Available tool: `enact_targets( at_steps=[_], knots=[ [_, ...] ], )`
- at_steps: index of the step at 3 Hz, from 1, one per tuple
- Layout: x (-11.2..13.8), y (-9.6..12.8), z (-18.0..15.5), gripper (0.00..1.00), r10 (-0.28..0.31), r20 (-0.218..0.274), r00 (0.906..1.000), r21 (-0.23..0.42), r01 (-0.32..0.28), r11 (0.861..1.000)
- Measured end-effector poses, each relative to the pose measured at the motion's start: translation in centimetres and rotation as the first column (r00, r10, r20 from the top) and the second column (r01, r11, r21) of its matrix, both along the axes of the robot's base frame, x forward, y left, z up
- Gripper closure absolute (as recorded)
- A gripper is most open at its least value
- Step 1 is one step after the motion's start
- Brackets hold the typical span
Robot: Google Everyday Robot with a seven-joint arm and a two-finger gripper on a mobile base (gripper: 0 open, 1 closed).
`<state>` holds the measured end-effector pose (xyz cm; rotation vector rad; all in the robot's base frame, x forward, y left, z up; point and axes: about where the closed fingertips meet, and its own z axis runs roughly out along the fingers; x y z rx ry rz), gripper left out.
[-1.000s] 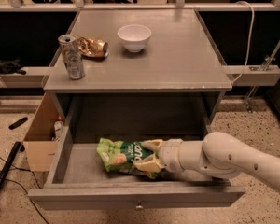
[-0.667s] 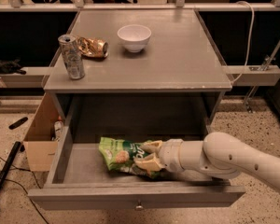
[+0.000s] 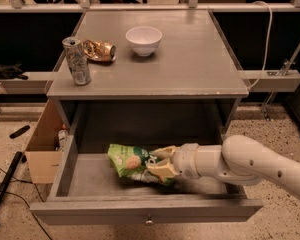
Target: Pick green rice chip bag from top drawer and place on counter
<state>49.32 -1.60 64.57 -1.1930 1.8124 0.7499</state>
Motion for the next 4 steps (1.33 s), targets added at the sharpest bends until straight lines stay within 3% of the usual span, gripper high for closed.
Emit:
enact_targets(
  at_steps=[2,3,4],
  knots=[
    [1.3,-6.2,11.1,1.0,-0.005,0.135,0.9908,0.025,0.002,1.0],
    [0.9,-10.9,17.5,1.0,-0.03,0.207,0.9779,0.044,0.021,0.999],
    [0.9,-10.9,17.5,1.0,-0.03,0.207,0.9779,0.044,0.021,0.999]
  ],
)
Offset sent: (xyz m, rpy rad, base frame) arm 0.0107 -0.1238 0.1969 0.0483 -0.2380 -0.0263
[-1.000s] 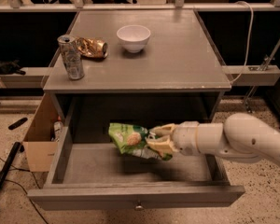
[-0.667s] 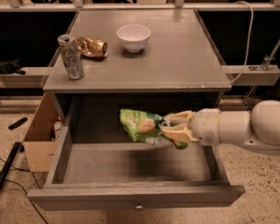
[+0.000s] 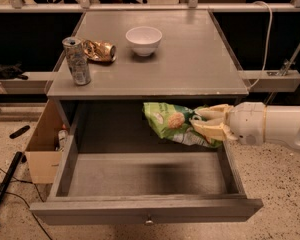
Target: Pick green rice chip bag from top drawer and place on counter
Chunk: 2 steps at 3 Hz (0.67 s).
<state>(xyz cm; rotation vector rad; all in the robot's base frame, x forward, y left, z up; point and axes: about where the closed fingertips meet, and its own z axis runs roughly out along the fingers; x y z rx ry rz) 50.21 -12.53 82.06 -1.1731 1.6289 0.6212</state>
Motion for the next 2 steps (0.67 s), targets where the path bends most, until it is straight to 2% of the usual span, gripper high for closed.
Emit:
enact_targets(
  at_steps=[1,2],
  knots=[
    [1.0,-0.2,3.4,1.0,0.009,0.081,0.9967,-0.012,-0.008,1.0],
    [2.6,-0.5,7.8,1.0,0.042,0.149,0.988,-0.042,-0.036,0.998]
  ],
)
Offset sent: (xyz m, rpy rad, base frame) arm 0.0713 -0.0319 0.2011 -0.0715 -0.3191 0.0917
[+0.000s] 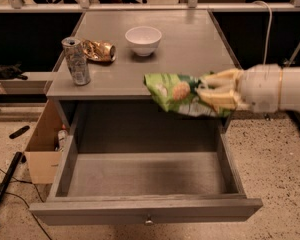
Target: Pick green rice chip bag from top drawer and place on counter
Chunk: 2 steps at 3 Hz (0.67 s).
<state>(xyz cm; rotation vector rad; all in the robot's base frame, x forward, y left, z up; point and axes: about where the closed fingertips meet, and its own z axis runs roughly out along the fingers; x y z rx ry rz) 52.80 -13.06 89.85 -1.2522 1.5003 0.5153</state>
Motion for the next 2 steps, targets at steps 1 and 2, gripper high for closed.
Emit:
enact_targets(
  at_steps=[1,2],
  knots=[
    [1.05,-0.78,3.86,1.0,-0.003,0.068,0.9977,0.01,0.003,1.0],
    [1.26,-0.62,3.6,1.0,-0.003,0.066,0.9978,0.008,0.003,1.0]
  ],
)
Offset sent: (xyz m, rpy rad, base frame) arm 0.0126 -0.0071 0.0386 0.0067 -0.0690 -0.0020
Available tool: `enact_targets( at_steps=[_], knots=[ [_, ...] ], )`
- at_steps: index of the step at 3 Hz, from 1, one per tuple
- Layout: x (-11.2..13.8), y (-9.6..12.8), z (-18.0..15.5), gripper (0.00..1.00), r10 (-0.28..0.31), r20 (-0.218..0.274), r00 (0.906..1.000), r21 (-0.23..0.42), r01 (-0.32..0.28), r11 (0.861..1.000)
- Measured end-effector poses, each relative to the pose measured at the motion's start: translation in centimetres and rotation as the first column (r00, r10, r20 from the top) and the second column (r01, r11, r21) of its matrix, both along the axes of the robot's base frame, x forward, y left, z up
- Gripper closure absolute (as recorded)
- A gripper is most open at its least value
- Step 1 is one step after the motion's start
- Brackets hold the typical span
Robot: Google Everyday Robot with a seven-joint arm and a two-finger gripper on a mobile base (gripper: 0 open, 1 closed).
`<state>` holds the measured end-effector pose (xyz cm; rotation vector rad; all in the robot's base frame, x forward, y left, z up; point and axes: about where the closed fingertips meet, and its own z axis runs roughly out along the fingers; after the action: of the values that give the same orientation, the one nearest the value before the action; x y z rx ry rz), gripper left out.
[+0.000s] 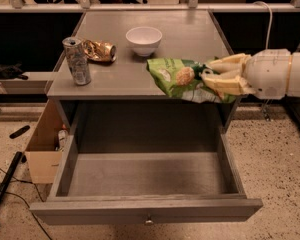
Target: Pick green rice chip bag from top drawer and place on counter
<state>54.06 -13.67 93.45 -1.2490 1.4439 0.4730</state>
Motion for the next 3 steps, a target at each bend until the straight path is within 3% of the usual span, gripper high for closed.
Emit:
enact_targets(
  at_steps=[1,2,3],
  knots=[
    [2.3,0.1,1.2,1.0,0.011,0.026,0.9996,-0.014,-0.01,1.0],
    [7.3,-0.6,1.3,1.0,-0.002,0.013,0.9999,-0.035,0.003,0.999],
    [14.1,-1.2,0.2,1.0,-0.026,-0.016,0.9995,-0.059,0.025,0.998]
  ],
)
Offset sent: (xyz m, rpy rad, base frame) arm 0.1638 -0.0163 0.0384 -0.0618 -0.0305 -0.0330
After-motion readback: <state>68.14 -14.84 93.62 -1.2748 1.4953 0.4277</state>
